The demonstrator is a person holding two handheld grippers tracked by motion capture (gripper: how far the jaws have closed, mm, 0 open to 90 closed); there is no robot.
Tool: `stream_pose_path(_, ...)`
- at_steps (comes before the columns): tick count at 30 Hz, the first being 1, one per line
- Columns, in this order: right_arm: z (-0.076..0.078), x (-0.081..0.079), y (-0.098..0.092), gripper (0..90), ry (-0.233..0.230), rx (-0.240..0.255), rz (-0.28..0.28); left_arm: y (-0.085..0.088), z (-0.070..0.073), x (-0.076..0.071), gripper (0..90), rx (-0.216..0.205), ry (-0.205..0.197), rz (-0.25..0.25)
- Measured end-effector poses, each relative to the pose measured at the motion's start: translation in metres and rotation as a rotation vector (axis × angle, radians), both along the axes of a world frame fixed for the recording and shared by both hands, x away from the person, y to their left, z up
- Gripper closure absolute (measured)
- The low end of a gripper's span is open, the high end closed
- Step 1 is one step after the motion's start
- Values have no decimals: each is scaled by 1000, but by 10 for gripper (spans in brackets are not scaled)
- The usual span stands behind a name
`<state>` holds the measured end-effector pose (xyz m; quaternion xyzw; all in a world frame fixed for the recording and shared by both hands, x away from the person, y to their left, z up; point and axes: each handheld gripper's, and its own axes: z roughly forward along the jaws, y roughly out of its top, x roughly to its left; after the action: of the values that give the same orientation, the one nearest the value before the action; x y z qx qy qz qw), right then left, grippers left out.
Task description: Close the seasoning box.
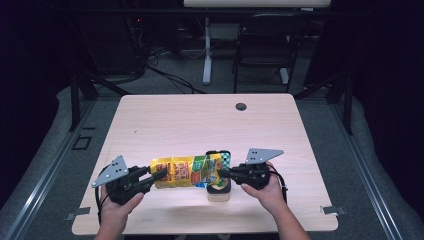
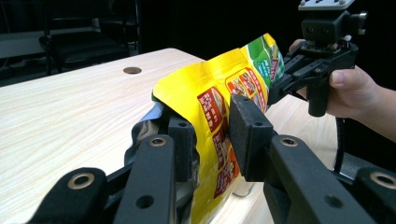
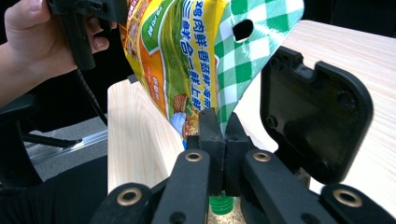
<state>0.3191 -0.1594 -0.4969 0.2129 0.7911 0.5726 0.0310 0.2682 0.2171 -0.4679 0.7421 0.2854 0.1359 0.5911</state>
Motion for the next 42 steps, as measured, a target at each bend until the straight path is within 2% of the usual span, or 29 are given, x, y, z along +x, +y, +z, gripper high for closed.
stream_pose_path(2,1,-1,2,900,-5,-4,0,2,-2,1,712,6,1,-10)
stream_pose_path(3,1,-1,2,900,-9,-8,1,3,-2,0,709,15,-1,6)
stream_pose_path(6,3,-1,5,900,-12,-12,-1,6,-4,1,703,17,1,-17)
stream_pose_path(8,4,-1,6,900,-13,-20,4,8,-7,1,696,10,0,-1)
stream_pose_path(9,4,-1,7,900,-12,-21,3,9,-9,2,695,2,7,-16)
stream_pose_path(10,5,-1,8,900,-13,-24,4,9,-10,1,693,-1,3,-2)
stream_pose_path(12,6,1,9,900,-11,-22,0,11,-14,1,687,-8,9,-11)
stream_pose_path(14,6,1,11,900,-1,-14,-3,14,-17,1,684,-7,15,-21)
stream_pose_path(15,6,1,11,900,5,-13,-3,13,-19,1,681,-5,9,-2)
stream_pose_path(17,6,1,12,900,14,-13,-2,15,-21,2,674,-7,10,-18)
stream_pose_path(18,7,1,12,900,20,-12,-5,15,-22,2,672,-7,6,-5)
stream_pose_path(22,6,0,15,900,30,8,-30,18,-25,3,664,-9,15,-24)
stream_pose_path(24,6,-1,16,900,32,18,-35,19,-28,3,662,-7,17,-11)
stream_pose_path(25,6,-2,17,900,32,24,-37,20,-29,4,657,-3,23,-25)
stream_pose_path(27,6,-2,18,900,34,26,-36,20,-32,3,648,-1,25,-5)
stream_pose_path(29,6,-2,19,900,37,34,-41,23,-33,3,643,-1,35,-21)
stream_pose_path(39,6,0,25,900,55,56,-30,26,-42,6,620,-12,62,2)
stream_pose_path(42,6,1,24,900,56,63,-32,26,-43,7,615,-10,68,-13)
